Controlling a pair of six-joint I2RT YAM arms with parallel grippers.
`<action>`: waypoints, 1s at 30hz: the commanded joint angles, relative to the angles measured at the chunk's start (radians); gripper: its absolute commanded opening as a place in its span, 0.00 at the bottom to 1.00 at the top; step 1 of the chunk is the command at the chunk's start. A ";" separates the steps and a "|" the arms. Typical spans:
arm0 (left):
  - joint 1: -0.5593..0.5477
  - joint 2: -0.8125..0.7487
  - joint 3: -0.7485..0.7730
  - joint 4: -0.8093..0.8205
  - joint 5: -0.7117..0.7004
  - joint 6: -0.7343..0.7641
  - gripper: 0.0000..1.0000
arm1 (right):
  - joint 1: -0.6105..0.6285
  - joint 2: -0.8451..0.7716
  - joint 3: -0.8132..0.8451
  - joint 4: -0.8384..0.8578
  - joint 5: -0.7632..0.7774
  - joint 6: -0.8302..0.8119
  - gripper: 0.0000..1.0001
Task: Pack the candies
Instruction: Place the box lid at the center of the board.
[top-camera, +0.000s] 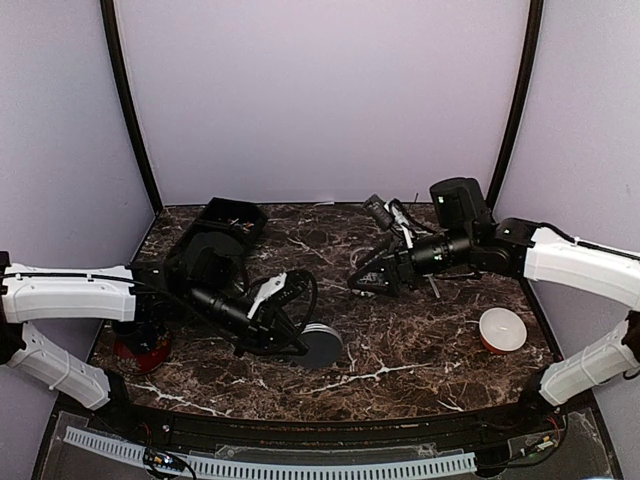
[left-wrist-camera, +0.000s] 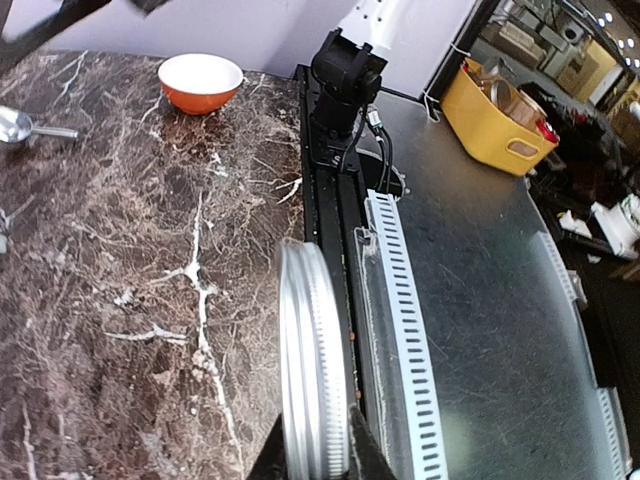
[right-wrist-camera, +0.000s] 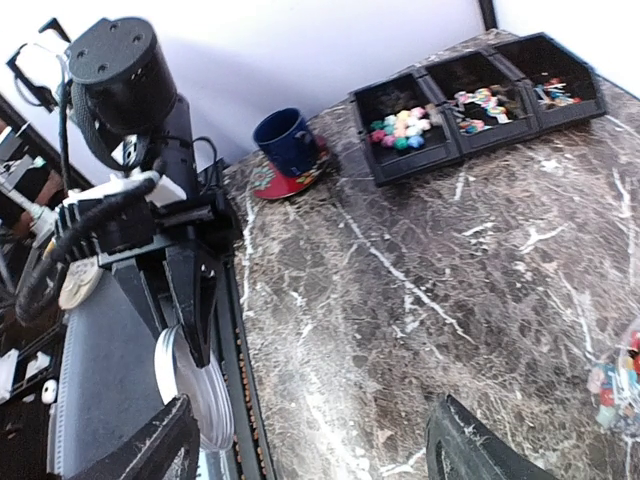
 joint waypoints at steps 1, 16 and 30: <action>-0.002 0.048 -0.024 0.131 0.007 -0.176 0.05 | 0.001 -0.070 -0.064 -0.006 0.150 -0.087 0.79; 0.047 0.389 -0.014 0.496 0.153 -0.773 0.02 | 0.001 -0.181 -0.153 0.004 0.281 -0.107 0.82; 0.067 0.660 0.139 0.441 0.101 -0.843 0.09 | 0.003 -0.227 -0.170 -0.035 0.406 -0.135 0.84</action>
